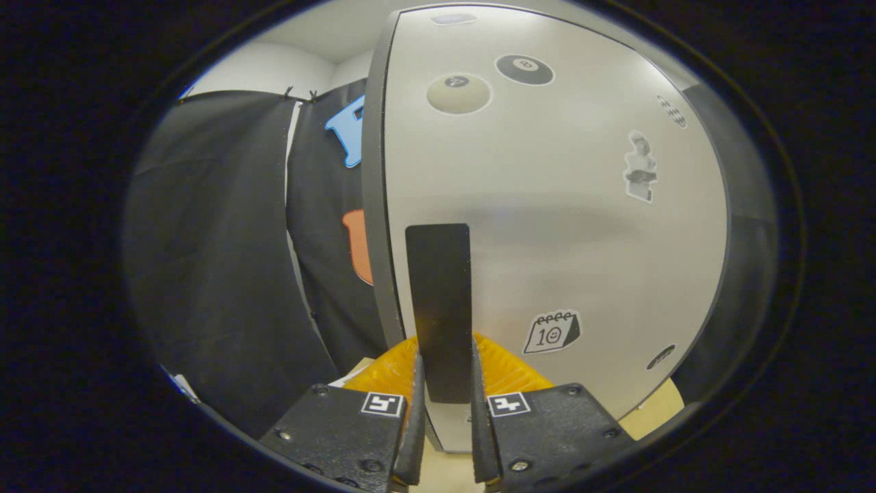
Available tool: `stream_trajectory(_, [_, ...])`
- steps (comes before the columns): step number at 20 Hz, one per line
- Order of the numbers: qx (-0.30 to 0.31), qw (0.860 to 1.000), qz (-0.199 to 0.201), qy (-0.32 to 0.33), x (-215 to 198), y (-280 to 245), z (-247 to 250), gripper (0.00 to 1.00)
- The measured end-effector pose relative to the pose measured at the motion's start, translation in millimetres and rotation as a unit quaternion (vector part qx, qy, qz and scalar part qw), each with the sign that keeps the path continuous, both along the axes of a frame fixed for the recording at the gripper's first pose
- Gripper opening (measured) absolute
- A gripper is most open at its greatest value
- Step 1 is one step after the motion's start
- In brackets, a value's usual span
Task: Open the shoe cabinet door, grab the shoes and put them into the shoe cabinet, then close the shoe cabinet door.
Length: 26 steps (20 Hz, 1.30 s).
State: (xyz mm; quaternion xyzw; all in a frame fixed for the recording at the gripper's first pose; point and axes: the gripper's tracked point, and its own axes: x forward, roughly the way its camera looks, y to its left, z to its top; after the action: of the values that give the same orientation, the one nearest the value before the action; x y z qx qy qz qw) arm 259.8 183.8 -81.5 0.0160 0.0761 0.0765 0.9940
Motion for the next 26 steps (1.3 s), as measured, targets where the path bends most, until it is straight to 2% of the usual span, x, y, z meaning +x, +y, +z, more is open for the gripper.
stream_trajectory(4, [-0.003, 1.000, 0.025, -0.001, -29.2, -4.0, -2.4, 0.27])
stream_trajectory(16, [0.007, 0.996, 0.091, 0.000, -176.2, -74.4, -8.4, 0.23])
stream_trajectory(22, [0.006, 0.996, 0.086, -0.004, -233.8, -135.9, -11.4, 0.21])
stream_trajectory(26, [0.005, 0.998, 0.066, -0.003, -276.0, -185.8, -9.8, 0.19])
